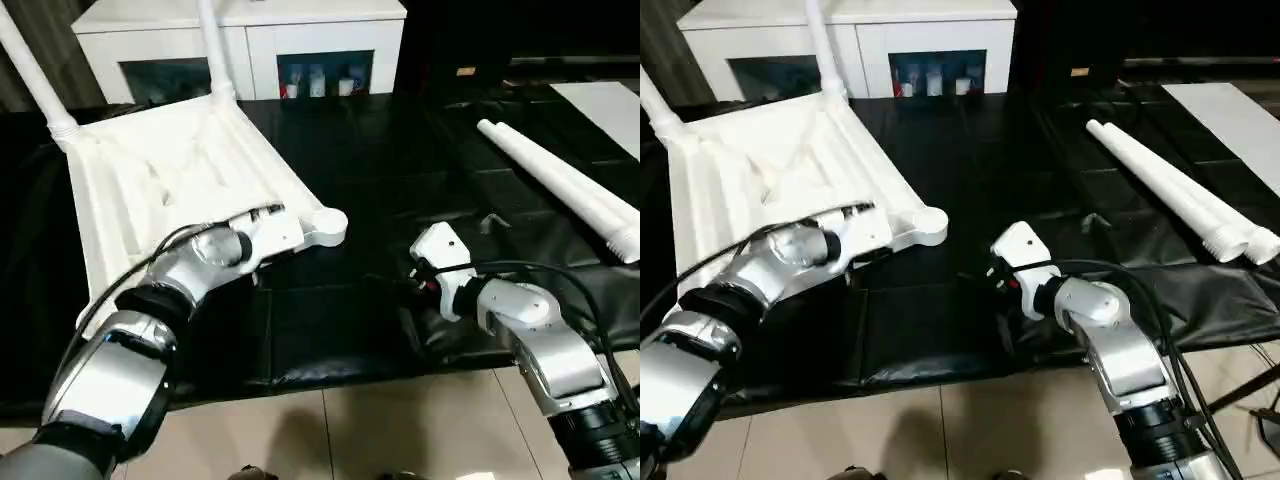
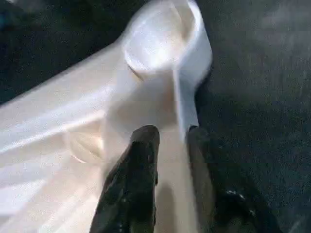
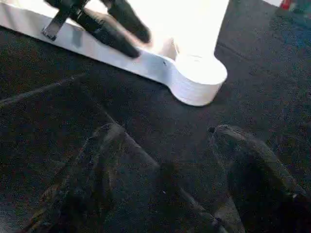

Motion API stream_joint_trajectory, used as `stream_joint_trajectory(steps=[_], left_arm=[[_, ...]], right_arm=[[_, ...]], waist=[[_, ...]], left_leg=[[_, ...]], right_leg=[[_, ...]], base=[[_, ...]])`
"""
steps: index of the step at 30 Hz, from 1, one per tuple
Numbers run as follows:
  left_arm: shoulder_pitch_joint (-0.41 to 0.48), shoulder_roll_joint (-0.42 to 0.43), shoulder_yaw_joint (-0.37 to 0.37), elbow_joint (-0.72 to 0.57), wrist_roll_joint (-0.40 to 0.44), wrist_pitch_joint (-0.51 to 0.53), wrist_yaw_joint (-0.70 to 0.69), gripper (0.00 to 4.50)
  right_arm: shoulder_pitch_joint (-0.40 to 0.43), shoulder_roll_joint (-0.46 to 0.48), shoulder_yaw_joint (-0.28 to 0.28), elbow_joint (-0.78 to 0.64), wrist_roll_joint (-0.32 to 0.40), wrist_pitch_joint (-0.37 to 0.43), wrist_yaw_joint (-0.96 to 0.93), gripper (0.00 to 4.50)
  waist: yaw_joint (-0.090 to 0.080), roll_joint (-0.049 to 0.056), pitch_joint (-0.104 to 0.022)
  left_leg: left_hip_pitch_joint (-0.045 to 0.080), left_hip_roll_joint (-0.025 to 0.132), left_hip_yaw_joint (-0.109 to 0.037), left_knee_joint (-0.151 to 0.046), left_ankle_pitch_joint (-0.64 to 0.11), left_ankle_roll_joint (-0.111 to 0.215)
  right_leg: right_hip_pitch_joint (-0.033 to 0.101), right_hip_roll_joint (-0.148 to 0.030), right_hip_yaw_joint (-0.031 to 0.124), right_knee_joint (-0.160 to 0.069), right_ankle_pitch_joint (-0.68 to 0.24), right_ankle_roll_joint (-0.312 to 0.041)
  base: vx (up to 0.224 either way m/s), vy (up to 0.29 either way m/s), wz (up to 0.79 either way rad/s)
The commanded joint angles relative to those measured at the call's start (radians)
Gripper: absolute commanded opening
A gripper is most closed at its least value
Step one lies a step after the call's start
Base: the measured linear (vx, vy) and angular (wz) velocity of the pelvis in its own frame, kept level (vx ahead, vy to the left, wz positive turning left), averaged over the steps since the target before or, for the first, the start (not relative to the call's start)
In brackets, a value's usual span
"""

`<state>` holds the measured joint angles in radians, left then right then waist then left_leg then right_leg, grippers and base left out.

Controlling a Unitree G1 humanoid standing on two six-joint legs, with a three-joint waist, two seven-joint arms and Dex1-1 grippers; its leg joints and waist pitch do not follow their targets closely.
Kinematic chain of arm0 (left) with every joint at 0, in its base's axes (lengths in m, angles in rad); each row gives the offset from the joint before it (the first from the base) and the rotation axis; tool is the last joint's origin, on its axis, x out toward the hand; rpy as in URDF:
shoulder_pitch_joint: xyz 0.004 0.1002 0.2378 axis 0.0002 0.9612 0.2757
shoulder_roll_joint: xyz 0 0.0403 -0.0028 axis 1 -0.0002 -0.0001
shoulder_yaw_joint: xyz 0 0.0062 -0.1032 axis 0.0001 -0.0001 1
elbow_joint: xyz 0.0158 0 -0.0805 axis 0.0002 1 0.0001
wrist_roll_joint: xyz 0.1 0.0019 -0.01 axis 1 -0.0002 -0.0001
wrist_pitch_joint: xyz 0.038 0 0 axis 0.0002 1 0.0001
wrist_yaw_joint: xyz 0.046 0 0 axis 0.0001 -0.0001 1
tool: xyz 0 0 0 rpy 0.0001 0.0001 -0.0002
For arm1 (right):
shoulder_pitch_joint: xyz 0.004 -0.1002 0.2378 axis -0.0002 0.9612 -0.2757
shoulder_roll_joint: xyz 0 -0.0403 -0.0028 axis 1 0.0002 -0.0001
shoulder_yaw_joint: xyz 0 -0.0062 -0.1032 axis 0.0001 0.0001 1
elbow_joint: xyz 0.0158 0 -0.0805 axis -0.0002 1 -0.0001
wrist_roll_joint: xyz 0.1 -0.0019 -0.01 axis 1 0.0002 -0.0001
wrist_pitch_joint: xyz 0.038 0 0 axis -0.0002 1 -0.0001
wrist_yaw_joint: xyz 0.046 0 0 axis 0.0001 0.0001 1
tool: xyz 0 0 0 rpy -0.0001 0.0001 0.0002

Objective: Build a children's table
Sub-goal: Rotate table base

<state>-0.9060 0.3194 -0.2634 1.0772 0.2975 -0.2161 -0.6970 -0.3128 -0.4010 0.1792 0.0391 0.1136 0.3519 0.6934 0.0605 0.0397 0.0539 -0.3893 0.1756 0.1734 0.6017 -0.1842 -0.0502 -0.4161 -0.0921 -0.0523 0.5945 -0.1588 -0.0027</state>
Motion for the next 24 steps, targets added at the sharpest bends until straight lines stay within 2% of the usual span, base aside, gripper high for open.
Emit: stream_joint_trajectory(steps=[1, 2, 3, 4, 5, 6, 7, 8, 9, 10, 11, 12, 13, 14, 15, 16, 17, 18, 19, 20, 21, 22, 23, 24], left_arm=[[-0.019, -0.007, 0.098, -0.021, -0.103, 0.029, -0.006, 1.55], [-0.021, -0.012, 0.131, -0.035, -0.136, 0.033, 0.007, 1.56], [-0.019, -0.025, 0.194, -0.063, -0.199, 0.082, 0.038, 1.62], [-0.001, -0.053, 0.297, -0.135, -0.303, 0.176, 0.095, 1.62], [0.001, -0.055, 0.304, -0.142, -0.311, 0.184, 0.099, 1.62], [0.016, -0.071, 0.350, -0.186, -0.362, 0.228, 0.128, 1.62], [0.101, -0.108, 0.412, -0.340, -0.413, 0.245, 0.239, 1.62], [0.123, -0.118, 0.429, -0.377, -0.429, 0.254, 0.263, 1.62], [0.155, -0.133, 0.448, -0.429, -0.449, 0.260, 0.297, 1.62], [0.192, -0.152, 0.479, -0.489, -0.486, 0.319, 0.320, 1.62], [0.244, -0.165, 0.483, -0.555, -0.472, 0.336, 0.354, 1.62], [0.305, -0.180, 0.481, -0.625, -0.429, 0.321, 0.403, 1.62], [0.342, -0.188, 0.478, -0.667, -0.399, 0.303, 0.434, 1.62], [0.392, -0.198, 0.467, -0.707, -0.351, 0.281, 0.468, 1.62], [0.406, -0.203, 0.463, -0.718, -0.339, 0.283, 0.477, 1.62], [0.415, -0.208, 0.460, -0.725, -0.334, 0.292, 0.481, 1.62], [0.429, -0.218, 0.459, -0.749, -0.327, 0.307, 0.497, 1.62], [0.437, -0.227, 0.456, -0.766, -0.325, 0.315, 0.508, 1.62], [0.438, -0.228, 0.456, -0.769, -0.325, 0.316, 0.510, 1.62], [0.454, -0.237, 0.441, -0.812, -0.332, 0.353, 0.523, 1.62], [0.479, -0.249, 0.418, -0.880, -0.340, 0.403, 0.554, 1.62], [0.486, -0.255, 0.409, -0.902, -0.352, 0.431, 0.557, 1.62], [0.486, -0.255, 0.409, -0.902, -0.352, 0.431, 0.557, 1.62], [0.493, -0.264, 0.402, -0.926, -0.342, 0.447, 0.569, 1.62]], right_arm=[[0.000, 0.013, -0.046, -0.037, 0.020, -0.009, -0.025, 3.23], [-0.001, 0.021, -0.058, -0.042, 0.026, -0.007, -0.038, 3.23], [-0.005, 0.032, -0.072, -0.047, 0.030, 0.005, -0.060, 3.23], [-0.014, 0.056, -0.091, -0.044, 0.007, 0.034, -0.136, 3.23], [-0.016, 0.058, -0.093, -0.043, 0.004, 0.037, -0.144, 3.23], [-0.022, 0.071, -0.103, -0.037, -0.016, 0.053, -0.193, 3.23], [-0.030, 0.106, -0.130, -0.024, -0.080, 0.034, -0.333, 3.23], [-0.031, 0.114, -0.136, -0.021, -0.096, 0.025, -0.364, 3.23], [-0.031, 0.122, -0.144, -0.020, -0.118, 0.005, -0.408, 3.23], [-0.031, 0.128, -0.147, -0.021, -0.137, 0.000, -0.443, 3.23], [-0.025, 0.141, -0.158, -0.027, -0.129, 0.009, -0.458, 3.23], [-0.019, 0.167, -0.179, -0.035, -0.121, 0.028, -0.491, 3.23], [-0.015, 0.185, -0.194, -0.040, -0.116, 0.039, -0.514, 3.23], [-0.011, 0.203, -0.199, -0.035, -0.111, 0.044, -0.528, 3.23], [-0.012, 0.208, -0.199, -0.028, -0.113, 0.044, -0.534, 3.23], [-0.012, 0.211, -0.198, -0.022, -0.114, 0.043, -0.537, 3.23], [-0.013, 0.213, -0.194, -0.014, -0.121, 0.046, -0.550, 3.23], [-0.013, 0.214, -0.194, -0.009, -0.123, 0.050, -0.558, 3.23], [-0.013, 0.214, -0.194, -0.007, -0.124, 0.050, -0.560, 3.23], [-0.014, 0.219, -0.192, -0.002, -0.125, 0.056, -0.566, 3.23], [-0.012, 0.223, -0.185, -0.001, -0.141, 0.062, -0.582, 3.23], [-0.012, 0.227, -0.188, -0.003, -0.136, 0.065, -0.580, 3.23], [-0.012, 0.227, -0.188, -0.003, -0.136, 0.065, -0.580, 3.23], [-0.015, 0.229, -0.198, -0.010, -0.139, 0.069, -0.588, 3.23]], waist=[[0.005, -0.004, -0.076], [0.005, -0.007, -0.075], [0.005, -0.007, -0.075], [0.006, -0.003, -0.074], [0.002, -0.004, -0.071], [0.002, -0.007, -0.071], [0.001, -0.011, -0.070], [0.001, -0.014, -0.070], [-0.004, -0.016, -0.071], [-0.004, -0.014, -0.072], [-0.009, -0.029, -0.071], [-0.020, -0.019, -0.070], [-0.020, -0.019, -0.070], [-0.037, -0.003, -0.086], [-0.066, 0.026, -0.078], [-0.076, 0.034, -0.078], [-0.085, 0.030, -0.073], [-0.078, 0.026, -0.069], [-0.071, 0.017, -0.064], [-0.059, -0.007, -0.061], [-0.048, -0.034, -0.060], [-0.030, -0.054, -0.065], [-0.013, -0.073, -0.073], [-0.009, -0.069, -0.044]], left_leg=[[0.021, 0.041, -0.011, -0.068, -0.192, 0.078], [0.023, 0.040, -0.009, -0.070, -0.216, 0.061], [0.024, 0.042, -0.010, -0.071, -0.218, 0.056], [0.024, 0.042, -0.010, -0.071, -0.222, 0.051], [0.023, 0.042, -0.010, -0.073, -0.233, 0.037], [0.025, 0.040, -0.010, -0.073, -0.240, 0.038], [0.024, 0.040, -0.009, -0.074, -0.237, 0.030], [0.022, 0.045, -0.011, -0.075, -0.233, 0.026], [0.018, 0.040, -0.010, -0.073, -0.219, 0.027], [0.020, 0.039, -0.007, -0.072, -0.215, 0.028], [0.018, 0.036, -0.005, -0.071, -0.205, 0.038], [0.017, 0.052, -0.019, -0.083, -0.213, 0.030], [0.017, 0.052, -0.019, -0.083, -0.213, 0.030], [-0.004, 0.058, -0.108, -0.100, -0.231, 0.128], [0.015, 0.103, -0.184, -0.117, -0.194, 0.220], [0.029, 0.114, -0.213, -0.124, -0.185, 0.261], [0.043, 0.125, -0.269, -0.133, -0.172, 0.317], [0.042, 0.116, -0.278, -0.134, -0.182, 0.328], [0.031, 0.108, -0.277, -0.142, -0.211, 0.322], [-0.009, 0.038, -0.276, -0.145, -0.281, 0.265], [-0.052, -0.035, -0.245, -0.086, -0.287, 0.185], [-0.067, -0.078, -0.187, 0.021, -0.266, 0.128], [-0.054, -0.096, -0.090, 0.201, -0.212, 0.103], [-0.070, -0.059, -0.030, 0.264, -0.228, 0.114]], right_leg=[[0.060, -0.052, 0.031, -0.054, -0.110, -0.273], [0.059, -0.052, 0.031, -0.057, -0.141, -0.276], [0.059, -0.052, 0.031, -0.054, -0.144, -0.276], [0.057, -0.051, 0.030, -0.054, -0.147, -0.277], [0.058, -0.050, 0.030, -0.052, -0.168, -0.278], [0.056, -0.050, 0.029, -0.059, -0.188, -0.272], [0.055, -0.049, 0.030, -0.059, -0.206, -0.267], [0.056, -0.052, 0.031, -0.059, -0.210, -0.265], [0.057, -0.048, 0.028, -0.060, -0.227, -0.246], [0.054, -0.046, 0.029, -0.060, -0.230, -0.238], [0.054, -0.039, 0.027, -0.064, -0.241, -0.220], [0.053, -0.020, 0.013, -0.061, -0.229, -0.206], [0.053, -0.020, 0.013, -0.061, -0.229, -0.206], [0.078, -0.013, -0.061, -0.027, -0.153, -0.193], [0.052, 0.009, -0.076, 0.014, -0.106, -0.246], [0.037, 0.022, -0.080, 0.040, -0.142, -0.260], [0.017, 0.031, -0.071, 0.086, -0.221, -0.272], [0.009, 0.031, -0.058, 0.096, -0.233, -0.279], [0.007, 0.027, -0.045, 0.101, -0.224, -0.296], [0.048, 0.009, -0.026, 0.065, -0.220, -0.382], [0.081, -0.025, -0.021, -0.007, -0.305, -0.448], [0.081, -0.067, -0.031, -0.073, -0.415, -0.469], [0.078, -0.114, -0.060, -0.141, -0.519, -0.457], [0.066, -0.119, -0.081, -0.133, -0.591, -0.370]], base=[[0.000, 0.000, 0.00], [0.000, 0.000, 0.00], [0.000, 0.000, 0.00], [0.000, 0.000, 0.00], [0.000, 0.000, 0.00], [0.000, 0.000, 0.00], [0.000, 0.000, 0.00], [0.000, 0.000, 0.00], [0.000, 0.000, 0.00], [0.000, 0.000, 0.00], [0.000, 0.000, 0.00], [0.000, 0.000, 0.00], [0.000, 0.000, 0.00], [0.000, 0.000, 0.00], [-0.001, -0.073, 0.49], [-0.001, -0.073, 0.49], [0.023, -0.122, 0.58], [0.009, -0.177, 0.63], [0.009, -0.177, 0.63], [0.000, -0.228, 0.67], [-0.037, -0.255, 0.59], [-0.037, -0.255, 0.59], [-0.048, -0.241, 0.59], [-0.034, -0.231, 0.45]])
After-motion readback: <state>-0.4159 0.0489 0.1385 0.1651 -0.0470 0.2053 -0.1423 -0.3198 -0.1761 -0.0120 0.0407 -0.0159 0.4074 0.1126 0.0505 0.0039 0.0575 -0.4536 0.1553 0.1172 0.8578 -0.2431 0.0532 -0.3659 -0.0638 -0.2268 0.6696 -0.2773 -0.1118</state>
